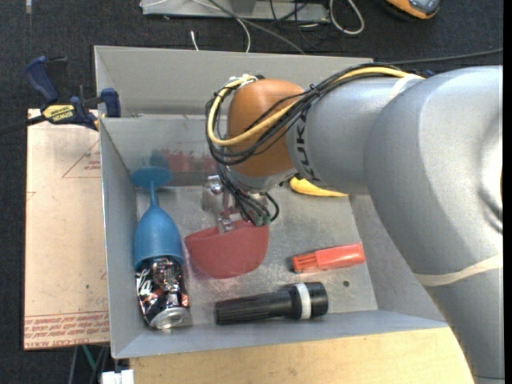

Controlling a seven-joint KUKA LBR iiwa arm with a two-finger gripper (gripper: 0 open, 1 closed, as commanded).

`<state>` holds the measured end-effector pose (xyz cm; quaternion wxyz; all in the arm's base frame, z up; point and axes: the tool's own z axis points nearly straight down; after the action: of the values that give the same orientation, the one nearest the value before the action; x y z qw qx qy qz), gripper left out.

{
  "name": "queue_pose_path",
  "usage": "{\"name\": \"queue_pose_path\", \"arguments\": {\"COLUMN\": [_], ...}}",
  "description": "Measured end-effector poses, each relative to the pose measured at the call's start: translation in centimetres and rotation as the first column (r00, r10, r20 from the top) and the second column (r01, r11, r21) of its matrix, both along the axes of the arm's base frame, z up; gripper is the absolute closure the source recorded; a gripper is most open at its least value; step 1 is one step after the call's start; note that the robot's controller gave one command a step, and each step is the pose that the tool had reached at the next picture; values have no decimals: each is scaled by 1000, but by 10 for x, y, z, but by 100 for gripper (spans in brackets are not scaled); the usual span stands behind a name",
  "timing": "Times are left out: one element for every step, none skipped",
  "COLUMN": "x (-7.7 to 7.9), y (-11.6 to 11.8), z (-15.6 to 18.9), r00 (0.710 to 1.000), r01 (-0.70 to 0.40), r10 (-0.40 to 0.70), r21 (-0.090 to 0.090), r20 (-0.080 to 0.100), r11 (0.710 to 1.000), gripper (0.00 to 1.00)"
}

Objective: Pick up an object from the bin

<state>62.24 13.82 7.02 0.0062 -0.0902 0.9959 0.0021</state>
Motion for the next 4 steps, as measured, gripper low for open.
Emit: {"name": "queue_pose_path", "arguments": {"x": [-30,-17,-17,-7], "y": [-19,0,0,12], "z": [0,1,1,108], "r00": [991,1000,1000,999], "r01": [135,7,8,-52], "r10": [-135,-7,-8,52], "r21": [1,3,3,5], "r20": [-8,3,3,14], "r11": [991,1000,1000,999], "gripper": [0,100,100,100]}}
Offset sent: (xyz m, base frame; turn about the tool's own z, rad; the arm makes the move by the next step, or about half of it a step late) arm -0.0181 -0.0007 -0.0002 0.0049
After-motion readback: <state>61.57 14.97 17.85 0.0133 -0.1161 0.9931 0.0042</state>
